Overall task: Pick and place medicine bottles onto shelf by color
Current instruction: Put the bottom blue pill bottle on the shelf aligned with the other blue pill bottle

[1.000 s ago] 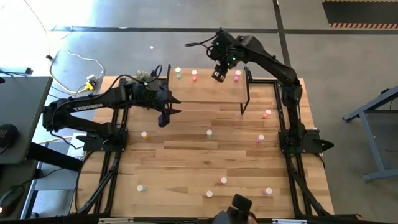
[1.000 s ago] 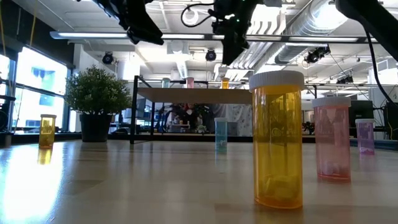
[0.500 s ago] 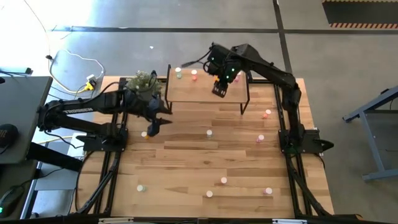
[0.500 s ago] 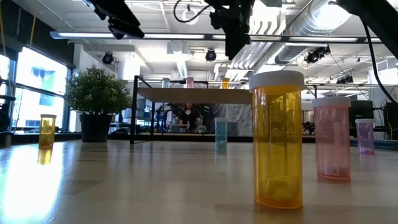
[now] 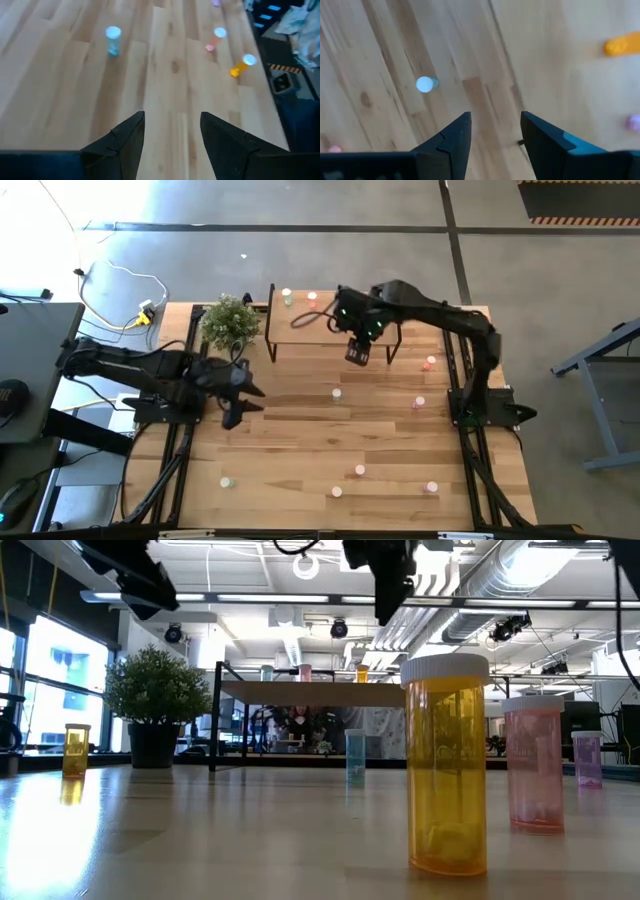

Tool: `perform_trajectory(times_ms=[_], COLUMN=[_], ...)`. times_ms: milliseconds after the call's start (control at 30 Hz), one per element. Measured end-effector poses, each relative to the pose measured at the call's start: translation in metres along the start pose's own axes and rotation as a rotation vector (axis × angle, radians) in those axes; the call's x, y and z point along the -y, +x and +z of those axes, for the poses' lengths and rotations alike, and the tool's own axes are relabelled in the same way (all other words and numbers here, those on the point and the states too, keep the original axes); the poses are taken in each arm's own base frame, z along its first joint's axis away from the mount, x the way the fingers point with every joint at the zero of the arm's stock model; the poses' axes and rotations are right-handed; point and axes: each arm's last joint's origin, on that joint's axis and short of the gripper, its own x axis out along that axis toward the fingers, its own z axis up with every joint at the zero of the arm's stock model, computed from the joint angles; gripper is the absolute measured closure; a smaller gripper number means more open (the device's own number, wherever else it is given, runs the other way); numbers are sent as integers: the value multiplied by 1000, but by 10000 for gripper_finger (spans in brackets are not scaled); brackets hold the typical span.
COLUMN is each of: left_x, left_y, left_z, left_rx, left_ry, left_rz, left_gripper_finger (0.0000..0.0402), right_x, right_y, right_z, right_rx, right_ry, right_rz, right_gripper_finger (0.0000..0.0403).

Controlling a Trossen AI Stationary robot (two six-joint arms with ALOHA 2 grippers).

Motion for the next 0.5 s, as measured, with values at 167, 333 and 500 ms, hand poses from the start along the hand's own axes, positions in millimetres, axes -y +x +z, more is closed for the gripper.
perform_trajectory(times_ms=[167,333,500], left_x=[16,31,46], left_y=[-3,-1,-3], left_z=[-21,-45,-60], left_rx=[-36,-98,-122], left_ry=[3,16,16], left_rz=[-97,-161,-190], left_gripper_finger=[218,218,218], right_x=[-24,-47,-66], right_y=[1,3,13], right_z=[-32,-61,-81], right_rx=[83,198,287], right_ry=[73,162,230], right_rz=[-5,65,106], right_gripper_finger=[240,240,240])
